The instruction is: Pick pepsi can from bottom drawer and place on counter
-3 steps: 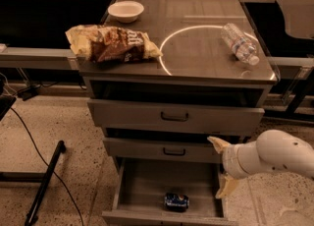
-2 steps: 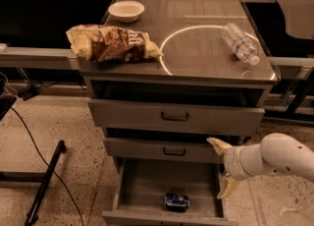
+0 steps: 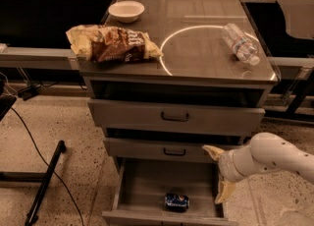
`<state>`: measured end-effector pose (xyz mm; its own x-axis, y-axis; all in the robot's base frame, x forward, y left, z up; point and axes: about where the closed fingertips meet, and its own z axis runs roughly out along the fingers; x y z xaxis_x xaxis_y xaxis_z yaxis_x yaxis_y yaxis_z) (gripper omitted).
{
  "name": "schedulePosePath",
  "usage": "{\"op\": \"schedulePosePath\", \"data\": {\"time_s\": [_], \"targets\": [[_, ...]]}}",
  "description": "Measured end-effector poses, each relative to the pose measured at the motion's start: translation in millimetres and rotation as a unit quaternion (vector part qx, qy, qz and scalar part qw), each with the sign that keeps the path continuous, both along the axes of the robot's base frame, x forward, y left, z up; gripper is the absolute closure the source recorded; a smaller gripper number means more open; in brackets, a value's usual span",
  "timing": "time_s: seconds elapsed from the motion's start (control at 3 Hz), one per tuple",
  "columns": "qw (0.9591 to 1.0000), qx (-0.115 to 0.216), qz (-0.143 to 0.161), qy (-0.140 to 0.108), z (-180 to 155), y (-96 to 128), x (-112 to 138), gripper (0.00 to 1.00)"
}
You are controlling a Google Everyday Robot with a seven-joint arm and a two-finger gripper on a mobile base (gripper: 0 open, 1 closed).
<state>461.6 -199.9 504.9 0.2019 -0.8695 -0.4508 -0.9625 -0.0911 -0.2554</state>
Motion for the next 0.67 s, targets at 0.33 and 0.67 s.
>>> {"op": "schedulePosePath", "data": {"time_s": [0.33, 0.67], "targets": [[0.9962, 0.007, -0.001, 0.087, -68.7, -0.8, -16.5, 0.00], [0.9962, 0.007, -0.001, 0.087, -68.9, -0.8, -16.5, 0.00]]}}
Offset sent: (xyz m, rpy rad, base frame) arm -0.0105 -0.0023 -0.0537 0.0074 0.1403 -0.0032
